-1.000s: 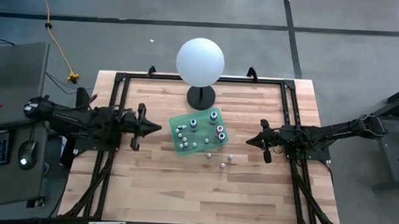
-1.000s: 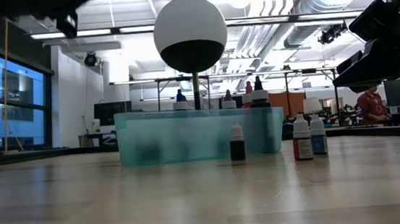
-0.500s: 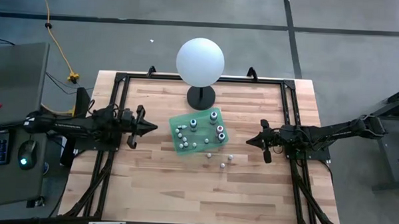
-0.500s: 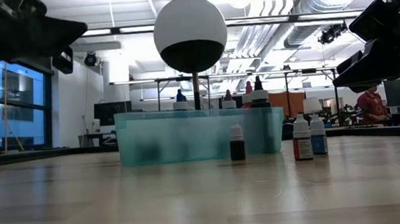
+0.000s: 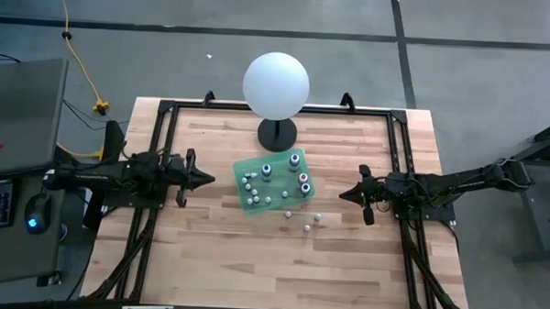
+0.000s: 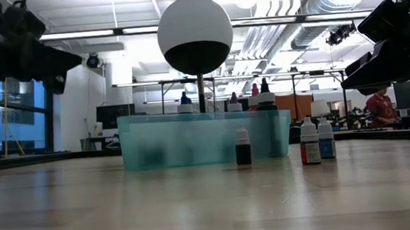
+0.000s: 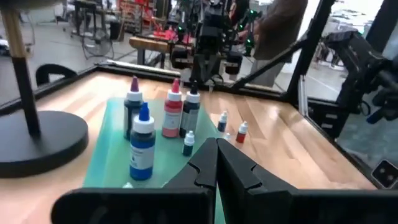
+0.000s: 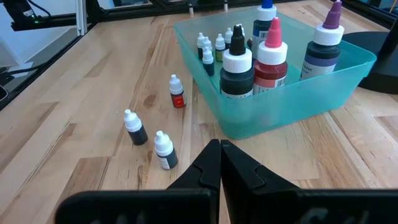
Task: Pick & Place food coloring
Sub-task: Put the small blue food coloring bottle into the bin
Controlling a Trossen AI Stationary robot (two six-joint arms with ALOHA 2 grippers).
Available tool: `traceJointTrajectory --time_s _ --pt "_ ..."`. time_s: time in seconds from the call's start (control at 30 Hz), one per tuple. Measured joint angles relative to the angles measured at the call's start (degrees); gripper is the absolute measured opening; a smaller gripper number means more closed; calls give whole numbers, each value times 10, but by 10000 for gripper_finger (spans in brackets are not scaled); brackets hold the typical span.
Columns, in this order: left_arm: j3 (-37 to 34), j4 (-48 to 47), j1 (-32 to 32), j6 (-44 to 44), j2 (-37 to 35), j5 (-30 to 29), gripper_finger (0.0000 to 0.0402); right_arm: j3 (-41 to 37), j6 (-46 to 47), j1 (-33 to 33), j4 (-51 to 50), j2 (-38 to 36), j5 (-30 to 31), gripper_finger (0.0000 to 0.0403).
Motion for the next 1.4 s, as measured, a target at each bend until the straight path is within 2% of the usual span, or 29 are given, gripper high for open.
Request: traceJointTrajectory --time_s 0.33,0.63,0.9,1.23,1.4 --pt "10 -22 0 40 12 -2 0 0 0 0 0 0 0 2" --pt "10 -26 0 91 63 -1 0 0 0 0 0 0 0 3" --pt "10 -27 0 89 66 -23 0 0 0 0 0 0 0 2" --pt "9 -11 0 89 66 -24 0 0 0 0 0 0 0 2" --pt "9 -11 0 88 66 -25 0 0 9 0 0 0 29 2"
